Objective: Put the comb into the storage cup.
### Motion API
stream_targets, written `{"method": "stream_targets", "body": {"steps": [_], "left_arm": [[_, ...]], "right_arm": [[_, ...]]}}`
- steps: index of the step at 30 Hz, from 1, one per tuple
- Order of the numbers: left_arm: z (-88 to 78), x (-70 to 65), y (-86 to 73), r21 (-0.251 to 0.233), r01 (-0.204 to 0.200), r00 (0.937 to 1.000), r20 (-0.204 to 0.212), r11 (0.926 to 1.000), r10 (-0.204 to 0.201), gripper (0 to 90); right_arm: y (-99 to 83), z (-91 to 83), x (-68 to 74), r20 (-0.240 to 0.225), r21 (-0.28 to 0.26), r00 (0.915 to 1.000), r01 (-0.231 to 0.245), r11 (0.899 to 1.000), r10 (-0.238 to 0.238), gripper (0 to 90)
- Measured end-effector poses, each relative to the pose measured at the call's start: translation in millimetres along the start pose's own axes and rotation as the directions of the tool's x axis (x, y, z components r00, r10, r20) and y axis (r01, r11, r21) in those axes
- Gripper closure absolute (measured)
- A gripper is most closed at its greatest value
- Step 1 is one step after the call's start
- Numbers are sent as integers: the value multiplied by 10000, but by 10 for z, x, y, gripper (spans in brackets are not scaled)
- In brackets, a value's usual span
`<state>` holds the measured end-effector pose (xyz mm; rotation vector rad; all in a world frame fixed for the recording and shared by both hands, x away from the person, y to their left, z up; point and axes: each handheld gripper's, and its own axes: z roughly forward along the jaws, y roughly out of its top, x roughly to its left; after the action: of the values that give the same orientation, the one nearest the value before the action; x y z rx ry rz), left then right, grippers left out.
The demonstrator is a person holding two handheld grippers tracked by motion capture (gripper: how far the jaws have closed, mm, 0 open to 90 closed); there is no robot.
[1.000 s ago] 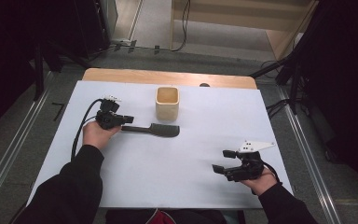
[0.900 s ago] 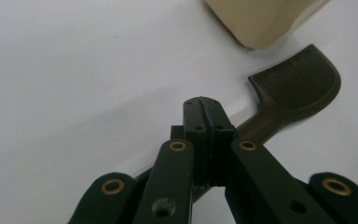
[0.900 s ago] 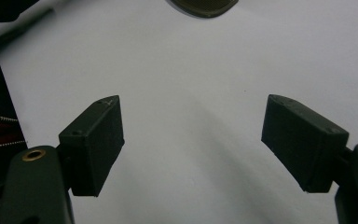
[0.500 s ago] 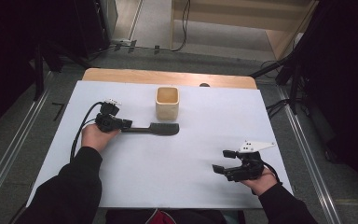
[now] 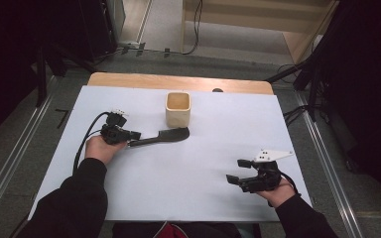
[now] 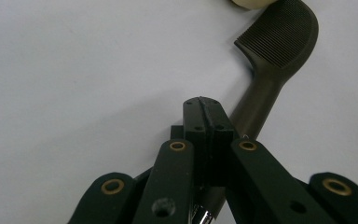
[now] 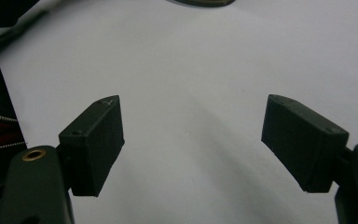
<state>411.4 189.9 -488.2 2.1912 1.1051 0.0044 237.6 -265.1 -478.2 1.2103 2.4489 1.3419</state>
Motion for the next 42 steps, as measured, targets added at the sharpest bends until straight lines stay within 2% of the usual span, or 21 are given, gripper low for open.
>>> {"method": "stream_targets", "body": {"steps": [5, 11, 23, 37, 42], "left_arm": [[-9, -52, -46, 68, 3, 9999, 113, 10000, -4, 900], [-36, -112, -119, 95, 91, 9989, 469, 9999, -96, 900], [-10, -250, -183, 532, -345, 9980, 544, 9980, 316, 900], [7, -312, -221, 583, -388, 9967, 737, 9975, 345, 899], [-33, -274, -212, 323, -110, 9976, 693, 9994, 88, 809]], "right_arm": [[0, 2, -2, 14, -9, 10000, -2, 10000, 2, 189], [1, 2, -1, -3, -6, 10000, -3, 10000, 3, 189], [1, 2, -5, 10, -15, 10000, 2, 10000, -2, 189], [1, 3, -1, 10, -10, 10000, 4, 10000, -4, 189], [2, 4, -2, 3, 4, 10000, 1, 10000, -1, 189]]}}
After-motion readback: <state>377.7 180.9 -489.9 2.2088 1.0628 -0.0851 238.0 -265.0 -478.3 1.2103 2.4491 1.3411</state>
